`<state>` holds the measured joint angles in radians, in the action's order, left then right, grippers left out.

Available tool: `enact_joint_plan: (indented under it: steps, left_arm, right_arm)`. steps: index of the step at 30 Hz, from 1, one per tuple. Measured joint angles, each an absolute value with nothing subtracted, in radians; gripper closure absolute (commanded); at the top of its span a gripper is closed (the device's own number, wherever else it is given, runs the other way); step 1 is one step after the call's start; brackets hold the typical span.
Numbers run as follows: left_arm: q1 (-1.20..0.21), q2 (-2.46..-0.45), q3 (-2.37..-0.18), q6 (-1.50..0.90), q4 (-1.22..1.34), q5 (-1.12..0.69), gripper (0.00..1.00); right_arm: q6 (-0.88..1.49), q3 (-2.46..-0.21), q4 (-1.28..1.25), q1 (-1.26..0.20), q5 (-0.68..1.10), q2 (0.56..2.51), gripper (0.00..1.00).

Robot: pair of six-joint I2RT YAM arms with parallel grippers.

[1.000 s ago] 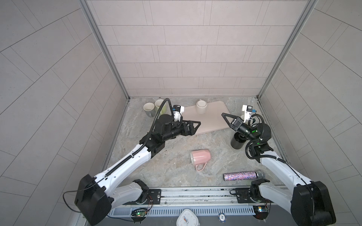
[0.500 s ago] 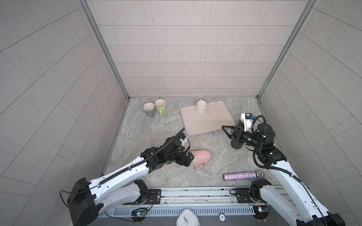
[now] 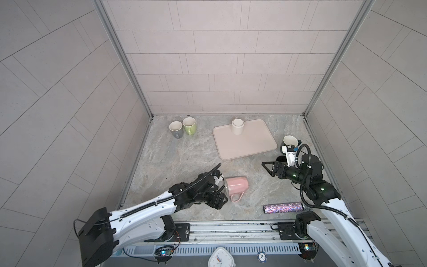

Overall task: Turn the mug right side up
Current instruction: Rotate the mug at the center of the table.

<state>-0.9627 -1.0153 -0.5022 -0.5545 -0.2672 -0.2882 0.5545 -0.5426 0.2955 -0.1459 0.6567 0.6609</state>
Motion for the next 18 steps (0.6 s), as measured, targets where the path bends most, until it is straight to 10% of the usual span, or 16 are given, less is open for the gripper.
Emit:
enact_joint_plan:
  steps: [18]
  left_arm:
    - [-1.005,-1.304,-0.566,-0.602,-0.112,-0.321,0.29]
  right_arm:
    - [0.596,-0.504,0.364,-0.146,0.642,0.552,0.03]
